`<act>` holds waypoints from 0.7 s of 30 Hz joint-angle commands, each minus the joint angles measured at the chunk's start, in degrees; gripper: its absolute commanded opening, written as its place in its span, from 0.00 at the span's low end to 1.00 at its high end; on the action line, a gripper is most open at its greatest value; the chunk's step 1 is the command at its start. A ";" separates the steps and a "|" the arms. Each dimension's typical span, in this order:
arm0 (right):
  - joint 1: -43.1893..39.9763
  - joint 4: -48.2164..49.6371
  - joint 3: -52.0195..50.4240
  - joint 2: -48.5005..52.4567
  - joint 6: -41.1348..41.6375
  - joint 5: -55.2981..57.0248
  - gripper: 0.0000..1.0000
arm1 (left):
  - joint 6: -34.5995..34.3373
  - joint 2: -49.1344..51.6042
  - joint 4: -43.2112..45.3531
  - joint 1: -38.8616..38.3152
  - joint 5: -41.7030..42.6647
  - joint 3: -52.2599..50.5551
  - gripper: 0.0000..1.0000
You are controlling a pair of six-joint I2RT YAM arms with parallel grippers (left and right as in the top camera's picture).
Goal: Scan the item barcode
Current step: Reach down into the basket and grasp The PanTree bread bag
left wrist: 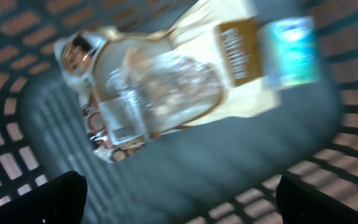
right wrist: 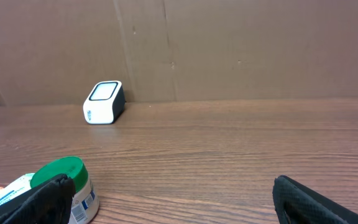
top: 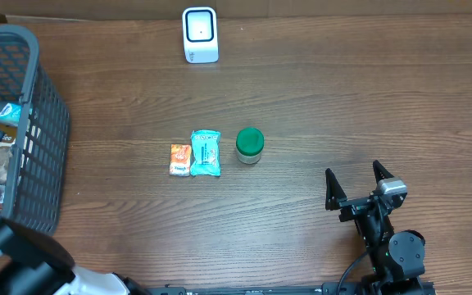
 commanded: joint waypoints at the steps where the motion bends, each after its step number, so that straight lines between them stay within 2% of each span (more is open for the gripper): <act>1: -0.07 0.37 -0.61 -0.63 -0.24 -0.26 1.00 | -3.78 5.68 -1.38 0.31 -7.72 -0.42 1.00; 12: -0.07 0.37 -0.61 -0.63 -0.24 -0.26 1.00 | -7.93 15.28 -0.04 0.44 -9.62 -0.44 0.99; 21: -0.07 0.37 -0.61 -0.63 -0.24 -0.26 1.00 | -7.19 15.67 9.60 0.46 -10.23 -6.14 1.00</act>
